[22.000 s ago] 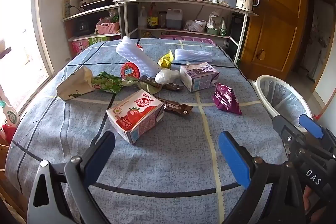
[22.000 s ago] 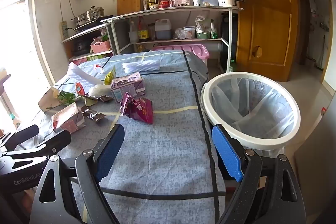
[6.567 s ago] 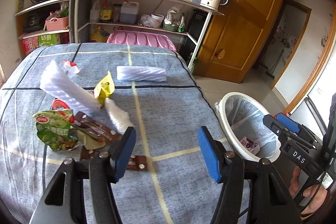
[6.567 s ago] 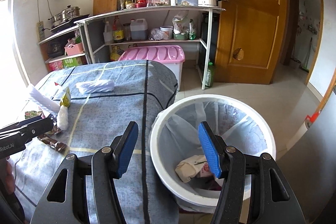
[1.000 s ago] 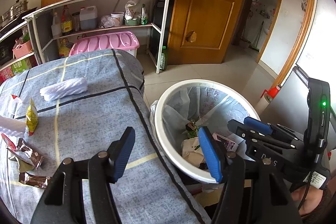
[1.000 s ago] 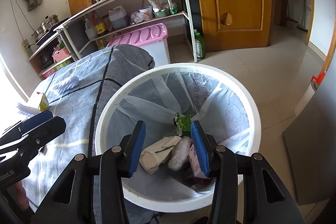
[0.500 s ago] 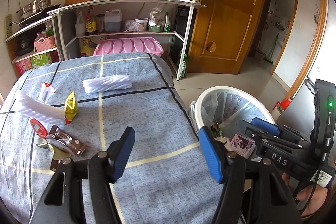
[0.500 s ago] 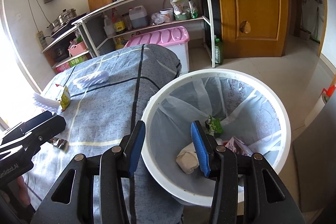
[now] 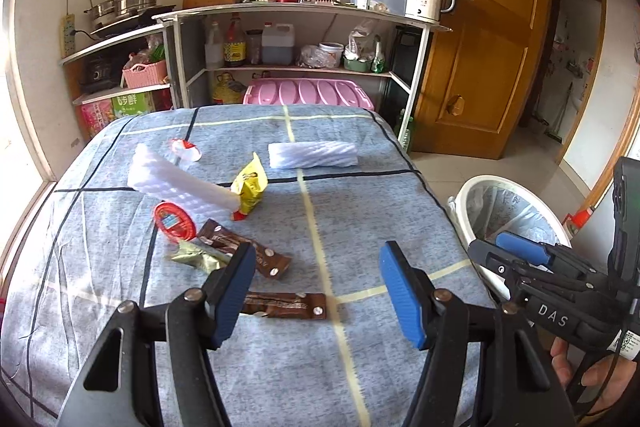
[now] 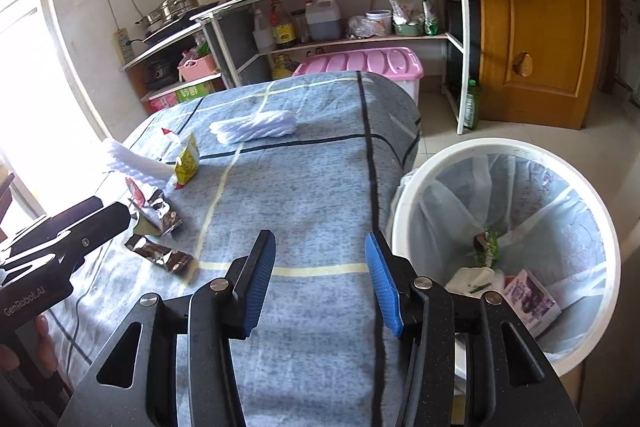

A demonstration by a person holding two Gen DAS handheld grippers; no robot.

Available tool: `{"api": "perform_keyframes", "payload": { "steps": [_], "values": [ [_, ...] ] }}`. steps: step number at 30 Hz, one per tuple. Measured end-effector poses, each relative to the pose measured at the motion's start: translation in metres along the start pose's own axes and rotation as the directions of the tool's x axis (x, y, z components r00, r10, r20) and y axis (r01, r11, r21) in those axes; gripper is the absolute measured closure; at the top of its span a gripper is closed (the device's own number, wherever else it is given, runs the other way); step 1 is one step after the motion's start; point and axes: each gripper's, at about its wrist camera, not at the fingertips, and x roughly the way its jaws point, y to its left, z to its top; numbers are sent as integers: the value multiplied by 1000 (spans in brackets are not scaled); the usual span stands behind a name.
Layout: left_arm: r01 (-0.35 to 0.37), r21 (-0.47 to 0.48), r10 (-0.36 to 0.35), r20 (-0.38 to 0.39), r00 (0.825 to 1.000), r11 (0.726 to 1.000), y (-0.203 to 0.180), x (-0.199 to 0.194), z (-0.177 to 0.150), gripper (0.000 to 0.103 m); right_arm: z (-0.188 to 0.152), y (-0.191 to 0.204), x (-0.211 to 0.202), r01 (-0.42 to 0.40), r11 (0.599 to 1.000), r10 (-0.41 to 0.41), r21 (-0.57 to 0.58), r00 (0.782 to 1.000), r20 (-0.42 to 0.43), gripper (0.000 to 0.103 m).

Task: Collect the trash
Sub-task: 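Move both tools back over the table toward the chocolate wrappers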

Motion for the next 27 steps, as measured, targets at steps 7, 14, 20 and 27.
{"api": "perform_keyframes", "payload": {
  "steps": [7,14,20,27],
  "values": [
    [-40,-55,40,-17,999,998,38,0,-9,36,-3,39,19,-41,997,39,-62,999,-36,54],
    [-60,-106,57,-28,998,993,73,0,-16,36,-5,70,38,-80,989,72,-128,995,-68,54],
    [-110,-133,105,-46,993,985,106,4,-22,36,-8,88,55,-156,974,138,-165,984,-117,50],
    [-113,-161,104,-62,993,980,132,12,-22,33,-10,118,72,-237,938,201,-254,966,-160,48]
  ]
}}
